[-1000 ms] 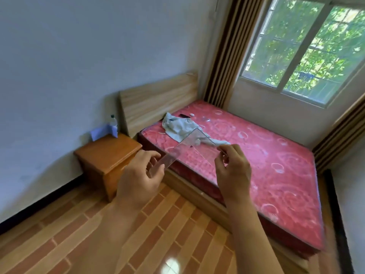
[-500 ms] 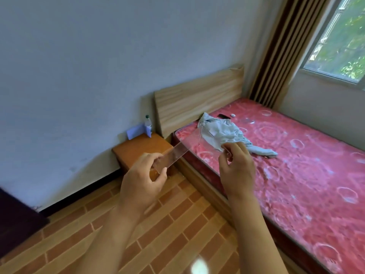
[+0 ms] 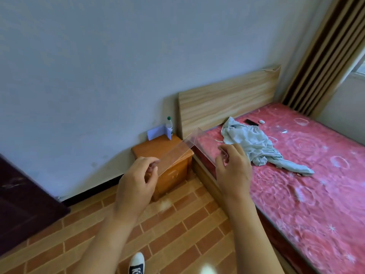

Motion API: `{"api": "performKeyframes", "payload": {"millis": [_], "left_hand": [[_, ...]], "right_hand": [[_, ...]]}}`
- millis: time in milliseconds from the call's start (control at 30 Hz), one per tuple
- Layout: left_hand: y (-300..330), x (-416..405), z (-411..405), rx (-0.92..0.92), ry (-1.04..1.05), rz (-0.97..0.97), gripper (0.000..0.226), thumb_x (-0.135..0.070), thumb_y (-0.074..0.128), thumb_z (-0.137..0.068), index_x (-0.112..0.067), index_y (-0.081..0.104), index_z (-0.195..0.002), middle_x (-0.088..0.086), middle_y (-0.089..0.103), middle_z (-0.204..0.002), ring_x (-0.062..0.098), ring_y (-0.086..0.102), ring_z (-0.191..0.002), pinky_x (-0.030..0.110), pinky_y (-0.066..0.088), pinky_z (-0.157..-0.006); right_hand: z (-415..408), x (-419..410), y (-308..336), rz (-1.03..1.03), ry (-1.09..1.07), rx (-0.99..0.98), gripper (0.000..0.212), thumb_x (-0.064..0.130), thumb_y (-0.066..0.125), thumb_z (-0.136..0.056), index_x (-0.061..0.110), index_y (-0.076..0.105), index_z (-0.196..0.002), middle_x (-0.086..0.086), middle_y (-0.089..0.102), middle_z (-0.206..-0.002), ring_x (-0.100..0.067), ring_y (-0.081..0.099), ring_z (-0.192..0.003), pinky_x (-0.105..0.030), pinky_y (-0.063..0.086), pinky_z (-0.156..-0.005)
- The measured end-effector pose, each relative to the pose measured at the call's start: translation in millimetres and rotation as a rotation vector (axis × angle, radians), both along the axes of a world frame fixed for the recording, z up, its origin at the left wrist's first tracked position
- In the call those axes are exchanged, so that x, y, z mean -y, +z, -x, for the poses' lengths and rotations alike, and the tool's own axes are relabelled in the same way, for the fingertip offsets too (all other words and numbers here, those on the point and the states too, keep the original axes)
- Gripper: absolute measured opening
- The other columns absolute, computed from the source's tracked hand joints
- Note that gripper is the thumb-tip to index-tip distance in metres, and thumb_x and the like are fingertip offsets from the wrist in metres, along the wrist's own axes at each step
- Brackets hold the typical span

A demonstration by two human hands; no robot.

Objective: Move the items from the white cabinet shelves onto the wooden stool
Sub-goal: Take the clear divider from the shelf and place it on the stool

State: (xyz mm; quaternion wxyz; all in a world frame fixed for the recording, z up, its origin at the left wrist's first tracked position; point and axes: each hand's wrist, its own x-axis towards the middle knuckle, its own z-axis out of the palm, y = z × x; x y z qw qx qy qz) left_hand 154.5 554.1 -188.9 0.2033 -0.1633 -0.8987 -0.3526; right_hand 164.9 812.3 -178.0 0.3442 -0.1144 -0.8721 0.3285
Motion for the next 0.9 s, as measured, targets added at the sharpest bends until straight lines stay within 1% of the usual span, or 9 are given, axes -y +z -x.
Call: {"api": "performKeyframes", "payload": {"millis": [133,267,300,400,467,567,667,800,900], "left_hand": [[-12.4,24.3,48.1,-0.020,0.025,-0.033,0.016,-0.016,0.063,-0.102,-0.020,0.069,-0.116,-0.012,0.068,-0.104,-0.016,0.056,-0.090,0.002,0.043,-0.074],[-21.1,55.2,109.6,-0.017,0.013,-0.082,0.015,-0.014,0.063,-0.101,-0.019,0.070,-0.114,-0.012,0.066,-0.103,-0.005,0.060,-0.082,0.015,0.053,-0.070],[-19.9,63.9,126.1,-0.017,0.008,-0.089,0.015,-0.014,0.064,-0.101,-0.019,0.070,-0.113,-0.013,0.066,-0.102,-0.004,0.060,-0.080,0.016,0.053,-0.069],[-12.9,91.1,171.4,-0.011,-0.015,-0.067,0.014,-0.014,0.065,-0.100,-0.016,0.071,-0.113,-0.011,0.066,-0.100,-0.011,0.058,-0.077,0.003,0.047,-0.071],[-9.7,109.7,199.6,-0.005,-0.026,-0.059,0.014,-0.013,0.065,-0.100,-0.013,0.071,-0.112,-0.008,0.068,-0.098,-0.012,0.056,-0.077,0.001,0.044,-0.071],[-9.7,135.4,239.4,0.008,-0.037,-0.066,0.015,-0.015,0.064,-0.101,-0.013,0.071,-0.113,-0.006,0.069,-0.099,-0.010,0.057,-0.078,0.002,0.045,-0.069],[-14.2,158.2,273.1,0.011,-0.061,-0.052,0.017,-0.020,0.062,-0.102,-0.015,0.070,-0.115,-0.005,0.070,-0.102,0.000,0.063,-0.081,0.007,0.050,-0.069],[-23.9,179.6,307.8,0.028,-0.054,-0.073,0.014,-0.018,0.062,-0.102,-0.017,0.070,-0.113,-0.006,0.068,-0.101,0.006,0.065,-0.084,0.017,0.056,-0.072],[-31.7,186.8,328.0,0.043,-0.053,-0.097,0.013,-0.016,0.063,-0.101,-0.017,0.070,-0.112,-0.009,0.067,-0.100,0.005,0.064,-0.084,0.011,0.052,-0.073]], "right_hand": [[48.9,22.1,-0.3,-0.026,0.024,0.004,0.019,0.007,0.067,-0.095,0.015,0.072,-0.111,0.007,0.063,-0.101,-0.016,0.061,-0.080,-0.034,0.050,-0.069],[105.8,53.3,1.4,-0.040,0.032,0.013,0.018,0.009,0.067,-0.096,0.014,0.073,-0.112,0.007,0.063,-0.101,-0.015,0.061,-0.082,-0.037,0.054,-0.071],[120.0,61.8,2.9,-0.047,0.033,0.012,0.018,0.008,0.067,-0.096,0.014,0.073,-0.112,0.007,0.063,-0.100,-0.015,0.061,-0.082,-0.037,0.054,-0.071],[161.8,86.7,7.5,-0.073,0.035,0.016,0.017,0.009,0.068,-0.097,0.013,0.074,-0.112,0.006,0.064,-0.101,-0.016,0.062,-0.082,-0.036,0.054,-0.072],[188.3,104.2,9.6,-0.076,0.030,0.025,0.017,0.010,0.067,-0.097,0.013,0.074,-0.113,0.008,0.063,-0.101,-0.014,0.060,-0.081,-0.033,0.051,-0.071],[223.6,130.4,10.6,-0.068,0.017,0.037,0.019,0.007,0.067,-0.096,0.013,0.074,-0.113,0.009,0.063,-0.103,-0.010,0.058,-0.080,-0.028,0.049,-0.072],[253.1,151.1,7.6,-0.074,-0.003,0.045,0.019,0.006,0.069,-0.095,0.013,0.074,-0.113,0.008,0.065,-0.105,-0.004,0.053,-0.079,-0.025,0.046,-0.072],[288.1,170.0,-0.7,-0.074,0.024,0.052,0.016,0.010,0.070,-0.097,0.016,0.074,-0.112,0.010,0.064,-0.104,-0.008,0.058,-0.079,-0.035,0.054,-0.071],[310.8,176.8,-8.3,-0.082,0.029,0.057,0.015,0.009,0.070,-0.097,0.017,0.073,-0.110,0.012,0.062,-0.102,-0.008,0.059,-0.080,-0.035,0.055,-0.070]]}}
